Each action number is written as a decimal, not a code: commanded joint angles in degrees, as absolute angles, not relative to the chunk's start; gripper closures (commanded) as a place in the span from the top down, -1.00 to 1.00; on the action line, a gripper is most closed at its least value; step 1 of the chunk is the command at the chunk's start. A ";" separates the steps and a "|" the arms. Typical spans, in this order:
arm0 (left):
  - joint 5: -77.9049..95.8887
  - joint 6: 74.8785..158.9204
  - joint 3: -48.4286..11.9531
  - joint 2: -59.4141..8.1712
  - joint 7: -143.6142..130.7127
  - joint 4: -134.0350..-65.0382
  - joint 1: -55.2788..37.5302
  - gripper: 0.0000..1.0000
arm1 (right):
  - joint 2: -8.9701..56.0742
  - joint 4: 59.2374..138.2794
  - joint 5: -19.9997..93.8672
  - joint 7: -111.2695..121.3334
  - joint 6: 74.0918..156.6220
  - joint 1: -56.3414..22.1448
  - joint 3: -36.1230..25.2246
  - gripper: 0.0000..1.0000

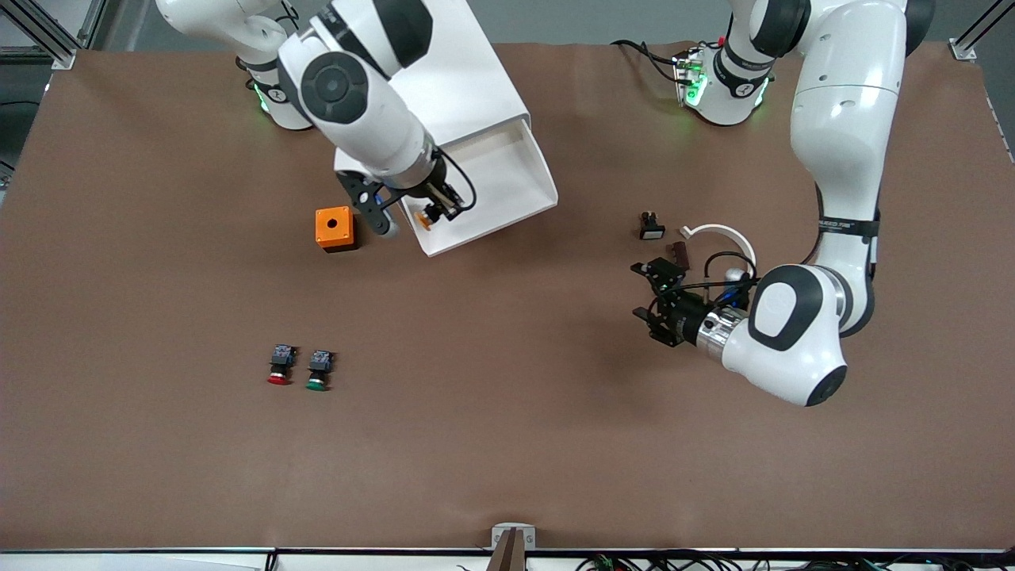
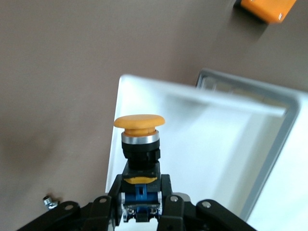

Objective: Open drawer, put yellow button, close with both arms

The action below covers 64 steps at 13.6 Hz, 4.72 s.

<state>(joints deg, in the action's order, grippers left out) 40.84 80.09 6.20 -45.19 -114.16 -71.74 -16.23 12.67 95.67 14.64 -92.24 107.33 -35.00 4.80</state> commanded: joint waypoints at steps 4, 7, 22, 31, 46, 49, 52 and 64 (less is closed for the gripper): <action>30.59 83.31 12.12 -44.12 -96.80 -72.07 -17.05 0.98 | 14.23 100.10 13.37 -103.17 117.67 -41.21 3.96 -0.96; 24.29 84.46 13.54 -42.63 -86.95 -71.46 -18.28 0.98 | 15.55 100.11 10.72 -105.64 118.21 -42.10 3.96 -0.74; 22.06 87.36 13.01 -38.67 -75.50 -71.37 -21.26 0.99 | 14.50 83.85 5.27 -80.88 99.32 -26.30 2.99 1.00; 21.97 88.94 13.10 -35.95 -66.02 -71.46 -25.93 0.99 | 9.33 84.20 6.24 -34.41 89.57 -3.53 2.99 1.00; 16.52 100.01 13.18 -35.86 -63.90 -71.89 -43.85 0.99 | 4.66 88.77 1.67 -2.67 91.75 3.59 -0.44 1.00; 16.52 100.55 13.10 -35.95 -63.90 -72.25 -46.05 0.99 | 4.31 89.65 -1.92 3.85 94.12 3.87 -0.44 1.00; 16.44 100.55 12.66 -35.95 -63.81 -72.33 -48.59 0.99 | 4.40 89.74 -2.64 6.68 94.93 3.95 -0.44 1.00; 16.52 100.20 9.85 -37.00 -64.16 -72.77 -52.65 0.99 | 2.02 92.99 -2.55 6.50 95.45 3.96 -0.44 1.00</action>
